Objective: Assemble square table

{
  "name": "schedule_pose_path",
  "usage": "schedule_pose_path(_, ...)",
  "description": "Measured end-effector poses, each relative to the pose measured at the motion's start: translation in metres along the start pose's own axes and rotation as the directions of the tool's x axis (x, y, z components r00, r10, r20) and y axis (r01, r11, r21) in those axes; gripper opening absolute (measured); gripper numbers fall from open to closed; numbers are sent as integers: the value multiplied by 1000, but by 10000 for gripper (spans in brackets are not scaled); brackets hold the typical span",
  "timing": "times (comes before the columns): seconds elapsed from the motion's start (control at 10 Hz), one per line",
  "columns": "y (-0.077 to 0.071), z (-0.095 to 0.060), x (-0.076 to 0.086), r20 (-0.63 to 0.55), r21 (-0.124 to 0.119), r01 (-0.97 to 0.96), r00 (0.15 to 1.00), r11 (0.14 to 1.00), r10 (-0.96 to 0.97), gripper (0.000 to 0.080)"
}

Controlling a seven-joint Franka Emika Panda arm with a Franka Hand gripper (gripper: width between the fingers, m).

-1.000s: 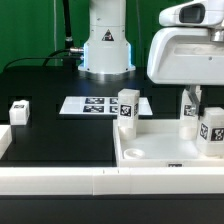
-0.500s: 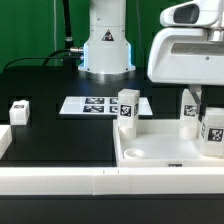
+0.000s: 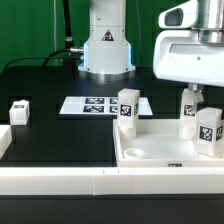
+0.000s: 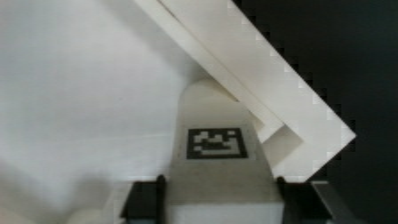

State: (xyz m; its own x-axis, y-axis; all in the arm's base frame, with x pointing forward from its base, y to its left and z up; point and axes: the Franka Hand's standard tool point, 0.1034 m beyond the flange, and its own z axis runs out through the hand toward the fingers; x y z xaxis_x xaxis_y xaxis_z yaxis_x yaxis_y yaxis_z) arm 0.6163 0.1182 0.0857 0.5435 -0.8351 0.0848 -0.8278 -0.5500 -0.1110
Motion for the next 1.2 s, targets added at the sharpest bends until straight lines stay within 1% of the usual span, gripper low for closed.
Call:
schedule_pose_path(0.2, -1, 0, 1, 13, 2, -196, 981, 981, 196, 284)
schedule_pose_path(0.3, 0, 0, 2, 20, 2, -246, 969, 969, 246, 284)
schedule_pose_path(0.4, -1, 0, 2, 21, 2, -283, 959, 959, 283, 284)
schedule_pose_path(0.6, -1, 0, 2, 20, 3, -247, 969, 969, 247, 284)
schedule_pose_path(0.7, 0, 0, 3, 20, 4, -160, 987, 987, 160, 462)
schedule_pose_path(0.8, 0, 0, 3, 19, 4, -90, 996, 996, 90, 582)
schedule_pose_path(0.9, 0, 0, 4, 16, 5, 23, 1000, 1000, -23, 582)
schedule_pose_path(1.0, 0, 0, 4, 15, 6, 75, 997, 997, -75, 636)
schedule_pose_path(1.2, 0, 0, 5, 14, 8, 217, 976, 976, -218, 645)
